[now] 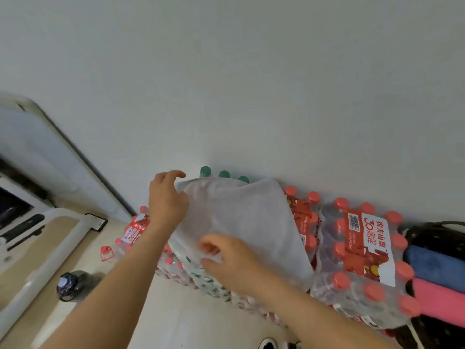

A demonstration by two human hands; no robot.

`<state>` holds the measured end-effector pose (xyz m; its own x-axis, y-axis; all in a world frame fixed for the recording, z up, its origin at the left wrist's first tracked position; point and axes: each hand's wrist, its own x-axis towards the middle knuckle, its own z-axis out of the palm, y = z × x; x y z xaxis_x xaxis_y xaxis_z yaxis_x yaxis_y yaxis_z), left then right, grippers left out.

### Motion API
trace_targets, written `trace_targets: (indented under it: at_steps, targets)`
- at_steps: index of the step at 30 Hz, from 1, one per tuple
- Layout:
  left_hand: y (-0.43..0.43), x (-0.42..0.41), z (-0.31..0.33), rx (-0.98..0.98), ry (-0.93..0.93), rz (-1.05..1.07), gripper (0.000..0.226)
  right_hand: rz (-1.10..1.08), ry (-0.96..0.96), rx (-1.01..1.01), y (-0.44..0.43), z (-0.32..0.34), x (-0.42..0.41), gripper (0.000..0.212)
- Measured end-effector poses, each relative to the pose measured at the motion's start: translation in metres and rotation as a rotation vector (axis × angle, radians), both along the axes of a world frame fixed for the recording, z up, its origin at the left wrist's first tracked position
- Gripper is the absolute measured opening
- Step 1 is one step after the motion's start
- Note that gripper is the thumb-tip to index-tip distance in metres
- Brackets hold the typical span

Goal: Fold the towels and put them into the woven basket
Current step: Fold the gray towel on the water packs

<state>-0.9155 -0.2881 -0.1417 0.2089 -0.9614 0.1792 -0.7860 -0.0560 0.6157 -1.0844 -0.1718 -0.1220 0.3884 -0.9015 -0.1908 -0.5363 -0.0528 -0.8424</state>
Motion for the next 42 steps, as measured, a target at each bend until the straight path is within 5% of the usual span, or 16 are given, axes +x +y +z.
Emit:
trace_targets:
  at_steps: [3,6,9,21,27,32,37,42]
  targets:
    - [0.045,0.011,-0.034,0.054,0.096,0.101,0.044,-0.204,0.198,-0.122,-0.015,-0.007,-0.058,0.03]
    - [0.086,0.016,-0.055,0.224,0.515,0.29,0.048,-0.402,0.454,-0.071,-0.011,-0.025,-0.111,0.035]
    - [0.108,0.012,-0.074,0.418,0.863,0.365,0.045,-0.492,0.509,0.02,0.007,-0.037,-0.133,0.035]
    - [0.115,0.004,-0.082,0.73,0.926,0.172,0.035,-0.494,0.48,0.108,0.02,-0.024,-0.134,0.048]
    - [0.134,0.018,-0.071,0.703,1.085,0.043,0.033,-0.655,-0.005,0.322,0.017,-0.027,-0.138,0.059]
    - [0.114,0.02,-0.017,0.374,1.388,0.153,0.019,-0.671,-0.863,0.548,0.011,0.008,-0.147,0.038]
    - [0.064,-0.007,0.072,0.251,1.509,-0.022,0.033,-0.772,-1.218,0.331,-0.008,0.061,-0.16,0.018]
    - [-0.004,-0.059,0.131,0.267,1.432,-0.199,0.033,-0.776,-1.292,0.017,-0.032,0.124,-0.197,0.025]
